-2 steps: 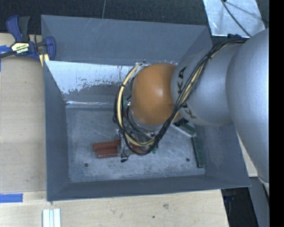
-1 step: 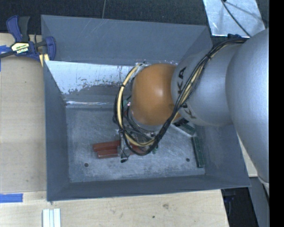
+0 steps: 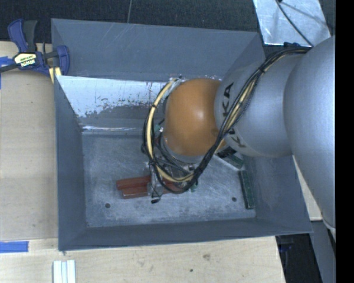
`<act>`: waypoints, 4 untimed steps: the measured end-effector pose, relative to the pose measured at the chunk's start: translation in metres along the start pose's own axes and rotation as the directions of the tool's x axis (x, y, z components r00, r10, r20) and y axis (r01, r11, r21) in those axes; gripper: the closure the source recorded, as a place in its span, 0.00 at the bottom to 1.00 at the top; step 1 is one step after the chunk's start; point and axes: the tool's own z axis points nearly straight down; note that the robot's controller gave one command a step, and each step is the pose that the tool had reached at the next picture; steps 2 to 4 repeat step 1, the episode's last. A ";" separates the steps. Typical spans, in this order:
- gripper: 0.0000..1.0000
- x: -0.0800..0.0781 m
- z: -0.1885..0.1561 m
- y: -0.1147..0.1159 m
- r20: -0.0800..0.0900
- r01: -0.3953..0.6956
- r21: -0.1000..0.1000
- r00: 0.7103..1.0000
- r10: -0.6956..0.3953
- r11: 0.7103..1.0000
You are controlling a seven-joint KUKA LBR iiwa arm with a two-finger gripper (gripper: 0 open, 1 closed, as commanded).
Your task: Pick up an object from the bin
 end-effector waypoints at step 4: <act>1.00 0.000 -0.021 0.000 0.000 0.000 0.000 1.000 0.000 1.000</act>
Offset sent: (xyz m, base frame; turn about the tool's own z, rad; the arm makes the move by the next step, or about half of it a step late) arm 0.0000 0.0000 0.0726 0.0000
